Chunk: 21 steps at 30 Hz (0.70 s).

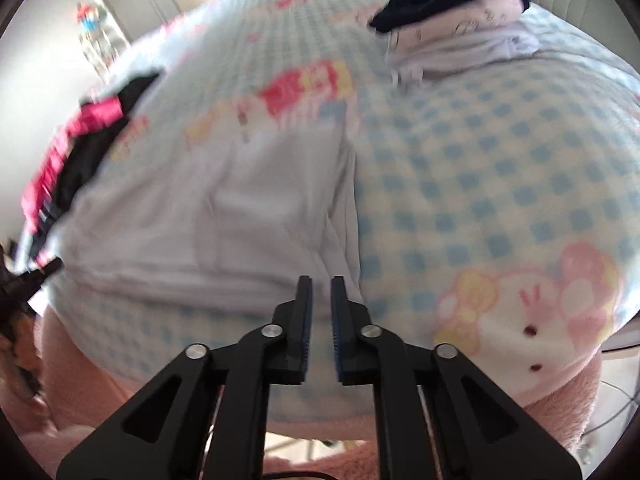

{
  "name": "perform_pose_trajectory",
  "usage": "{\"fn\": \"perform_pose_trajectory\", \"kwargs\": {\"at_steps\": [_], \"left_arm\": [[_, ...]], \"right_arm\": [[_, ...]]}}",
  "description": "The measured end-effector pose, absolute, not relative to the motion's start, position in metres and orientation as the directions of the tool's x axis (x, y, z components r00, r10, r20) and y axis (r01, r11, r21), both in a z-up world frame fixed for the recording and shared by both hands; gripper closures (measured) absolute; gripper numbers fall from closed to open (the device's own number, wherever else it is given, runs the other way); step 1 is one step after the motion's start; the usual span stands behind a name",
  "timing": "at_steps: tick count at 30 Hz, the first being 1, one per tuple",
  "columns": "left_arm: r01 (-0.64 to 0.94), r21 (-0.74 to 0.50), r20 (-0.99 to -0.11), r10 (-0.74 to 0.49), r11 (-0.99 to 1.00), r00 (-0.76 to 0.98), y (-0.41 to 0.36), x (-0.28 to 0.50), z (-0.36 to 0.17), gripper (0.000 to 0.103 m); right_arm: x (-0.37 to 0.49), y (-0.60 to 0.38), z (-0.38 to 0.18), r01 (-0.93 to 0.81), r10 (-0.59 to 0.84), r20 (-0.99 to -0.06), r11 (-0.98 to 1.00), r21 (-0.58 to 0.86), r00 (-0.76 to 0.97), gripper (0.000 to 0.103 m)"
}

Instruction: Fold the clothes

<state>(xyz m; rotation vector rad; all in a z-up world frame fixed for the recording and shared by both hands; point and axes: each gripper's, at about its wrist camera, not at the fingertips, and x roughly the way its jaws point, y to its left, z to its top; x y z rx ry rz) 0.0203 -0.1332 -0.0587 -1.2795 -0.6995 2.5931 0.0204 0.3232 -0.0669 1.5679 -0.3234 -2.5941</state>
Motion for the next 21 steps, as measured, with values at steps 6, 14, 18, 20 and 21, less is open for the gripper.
{"fn": "perform_pose_trajectory", "kwargs": {"at_steps": [6, 14, 18, 20, 21], "left_arm": [[-0.101, -0.452, -0.702, 0.424, -0.886, -0.572, -0.073, -0.024, -0.049, 0.09], [-0.054, -0.274, -0.905, 0.276, -0.96, -0.324, -0.014, -0.051, -0.108, 0.09], [-0.032, -0.335, -0.885, 0.326, -0.942, -0.331, -0.029, -0.038, -0.103, 0.09], [-0.05, -0.322, -0.881, 0.319, -0.945, -0.35, -0.031, -0.032, -0.096, 0.088], [-0.059, -0.316, -0.878, 0.315, -0.947, -0.359, -0.032, -0.028, -0.093, 0.086]], "right_arm": [[-0.018, 0.329, -0.065, -0.041, -0.212, -0.848, -0.963, 0.265, -0.485, 0.085], [-0.022, 0.301, -0.102, 0.036, -0.225, -0.903, -0.973, 0.228, -0.367, 0.085], [-0.007, 0.309, -0.106, 0.064, -0.202, -0.922, -0.979, 0.191, -0.331, 0.079], [-0.003, 0.309, -0.101, 0.071, -0.112, -0.932, -0.993, 0.093, -0.344, 0.059], [-0.001, 0.309, -0.096, 0.062, -0.085, -0.928, -0.996, 0.067, -0.362, 0.059]]}}
